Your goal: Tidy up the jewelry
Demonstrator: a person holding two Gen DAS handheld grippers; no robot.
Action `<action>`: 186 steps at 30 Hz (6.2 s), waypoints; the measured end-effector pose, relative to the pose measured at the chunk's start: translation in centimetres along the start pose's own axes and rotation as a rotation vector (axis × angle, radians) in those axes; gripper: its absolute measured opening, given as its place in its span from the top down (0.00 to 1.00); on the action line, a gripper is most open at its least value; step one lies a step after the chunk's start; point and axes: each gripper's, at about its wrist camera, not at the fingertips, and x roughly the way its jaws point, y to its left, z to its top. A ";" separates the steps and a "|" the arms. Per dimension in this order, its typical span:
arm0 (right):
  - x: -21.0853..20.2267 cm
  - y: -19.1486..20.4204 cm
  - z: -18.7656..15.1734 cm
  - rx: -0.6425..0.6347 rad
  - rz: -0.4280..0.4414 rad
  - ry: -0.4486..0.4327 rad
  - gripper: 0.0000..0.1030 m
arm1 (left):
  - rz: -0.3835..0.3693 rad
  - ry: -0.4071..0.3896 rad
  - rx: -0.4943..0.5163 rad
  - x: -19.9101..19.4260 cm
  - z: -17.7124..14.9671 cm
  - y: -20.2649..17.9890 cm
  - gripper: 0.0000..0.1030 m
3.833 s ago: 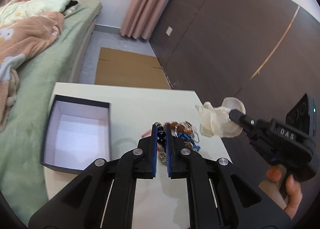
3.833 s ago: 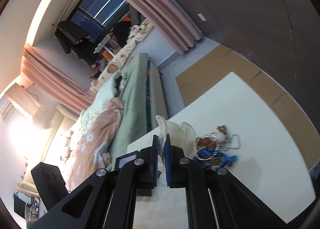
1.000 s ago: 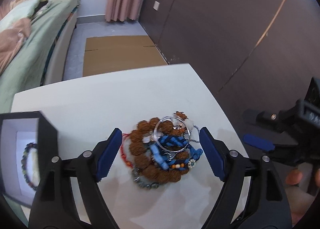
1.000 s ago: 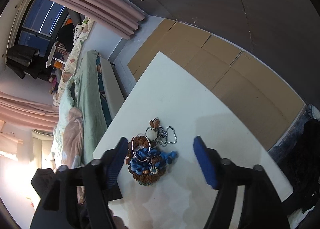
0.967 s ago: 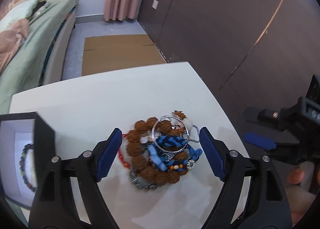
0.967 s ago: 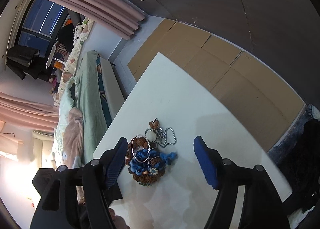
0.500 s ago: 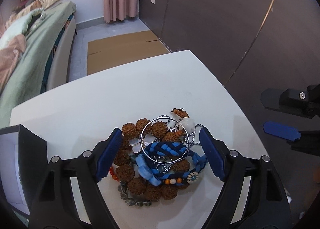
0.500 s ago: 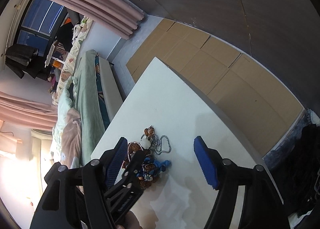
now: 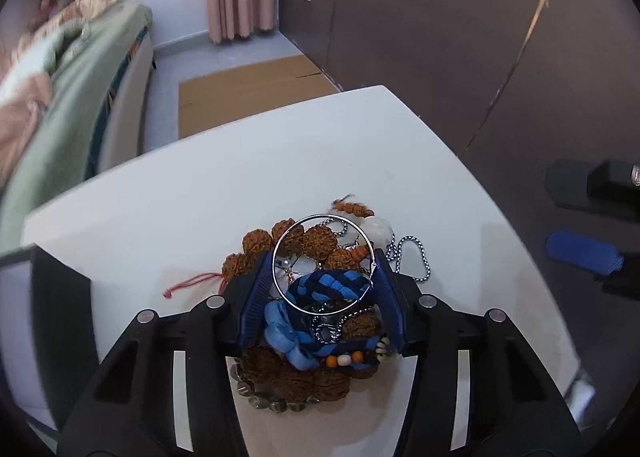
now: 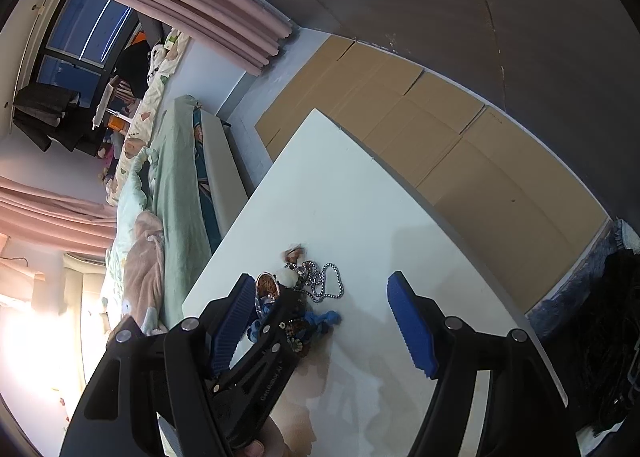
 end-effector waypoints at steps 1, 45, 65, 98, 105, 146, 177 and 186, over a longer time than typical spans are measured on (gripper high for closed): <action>0.1 0.1 -0.1 -0.004 -0.001 0.002 0.34 | -0.009 0.000 -0.006 -0.2 0.0 0.3 0.51; 5.6 5.4 -5.5 -0.081 0.010 0.070 0.88 | -0.004 -0.135 -0.248 -10.4 -2.4 11.9 0.51; 2.8 13.2 -10.1 -0.255 0.306 -0.047 0.88 | 0.050 -0.189 -0.352 -15.2 -4.1 18.2 0.19; 2.4 11.7 -10.5 -0.226 0.148 -0.062 0.22 | 0.074 -0.210 -0.469 -16.3 -4.8 21.1 0.05; 2.3 8.5 -8.7 -0.135 0.098 -0.041 0.24 | 0.039 -0.194 -0.392 -15.8 -3.8 17.6 0.05; 5.2 2.7 -1.4 0.016 -0.091 0.034 0.62 | -0.132 0.140 -0.240 -2.1 0.0 8.3 0.57; 7.1 5.6 -1.8 -0.187 -0.178 0.017 0.62 | -0.195 -0.055 -0.244 -9.5 0.9 9.1 0.82; 9.0 7.6 -2.6 -0.312 -0.291 -0.023 0.61 | -0.207 -0.108 -0.272 -11.4 2.2 10.8 0.82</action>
